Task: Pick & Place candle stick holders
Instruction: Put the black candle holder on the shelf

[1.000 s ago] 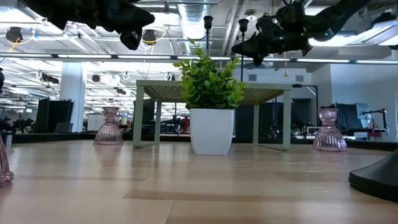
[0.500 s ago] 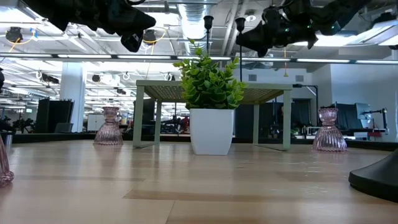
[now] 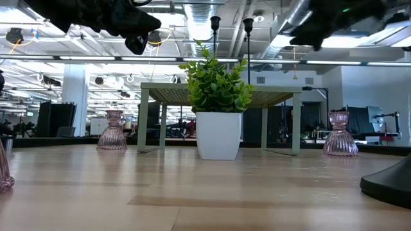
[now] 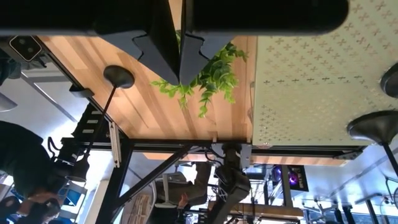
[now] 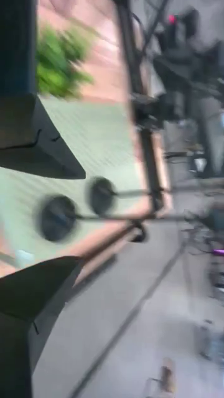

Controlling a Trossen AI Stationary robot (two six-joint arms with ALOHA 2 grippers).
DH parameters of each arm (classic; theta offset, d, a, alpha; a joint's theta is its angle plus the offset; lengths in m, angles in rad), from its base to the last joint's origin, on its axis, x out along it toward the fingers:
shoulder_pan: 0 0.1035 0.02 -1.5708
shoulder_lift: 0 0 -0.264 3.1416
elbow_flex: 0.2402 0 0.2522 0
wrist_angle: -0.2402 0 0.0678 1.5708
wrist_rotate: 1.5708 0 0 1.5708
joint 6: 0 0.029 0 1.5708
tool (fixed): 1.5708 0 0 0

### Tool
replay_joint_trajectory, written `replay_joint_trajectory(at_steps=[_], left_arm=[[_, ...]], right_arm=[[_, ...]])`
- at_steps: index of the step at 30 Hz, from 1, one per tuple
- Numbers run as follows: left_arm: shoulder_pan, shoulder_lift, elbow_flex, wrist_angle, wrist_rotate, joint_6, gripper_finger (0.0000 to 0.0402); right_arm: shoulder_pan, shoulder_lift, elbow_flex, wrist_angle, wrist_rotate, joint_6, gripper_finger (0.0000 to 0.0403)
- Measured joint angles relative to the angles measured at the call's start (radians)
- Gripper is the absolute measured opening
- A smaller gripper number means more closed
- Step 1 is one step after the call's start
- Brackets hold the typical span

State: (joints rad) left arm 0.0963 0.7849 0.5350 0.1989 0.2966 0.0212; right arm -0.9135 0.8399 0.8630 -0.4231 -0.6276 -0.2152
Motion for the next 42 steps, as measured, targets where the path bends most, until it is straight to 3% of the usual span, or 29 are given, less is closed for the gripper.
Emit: replay_joint_trajectory(at_steps=[5, 9, 16, 22, 29, 35, 42], left_arm=[[0.0, 0.0, 0.0, 0.0, 0.0, 0.0, 0.0012], [-0.016, 0.003, 0.0, 0.002, 0.0, 0.0, 0.0012], [-0.082, 0.003, 0.0, 0.004, 0.0, 0.0, 0.0012], [-0.133, 0.003, 0.0, 0.011, -0.001, 0.0, 0.0012], [-0.205, 0.003, 0.001, 0.027, -0.095, 0.0, 0.0012], [-0.272, 0.003, 0.001, 0.028, -0.146, 0.0, 0.0012], [-0.328, 0.003, 0.001, 0.034, -0.235, 0.0, 0.0012]], right_arm=[[0.039, -0.199, 0.0, -0.32, -0.001, -0.025, 0.0164], [0.115, -0.35, -0.001, -0.437, -0.001, 0.056, 0.0133], [0.245, -0.627, -0.113, -0.371, -0.004, 0.25, 0.0099], [0.275, -0.833, -0.288, -0.271, -0.002, 0.399, 0.0096], [0.301, -0.795, -0.404, -0.096, -0.068, 0.476, 0.0097], [0.402, -0.762, -0.41, 0.044, -0.084, 0.482, 0.0097], [0.547, -0.742, -0.41, 0.128, 0.033, 0.49, 0.0098]])
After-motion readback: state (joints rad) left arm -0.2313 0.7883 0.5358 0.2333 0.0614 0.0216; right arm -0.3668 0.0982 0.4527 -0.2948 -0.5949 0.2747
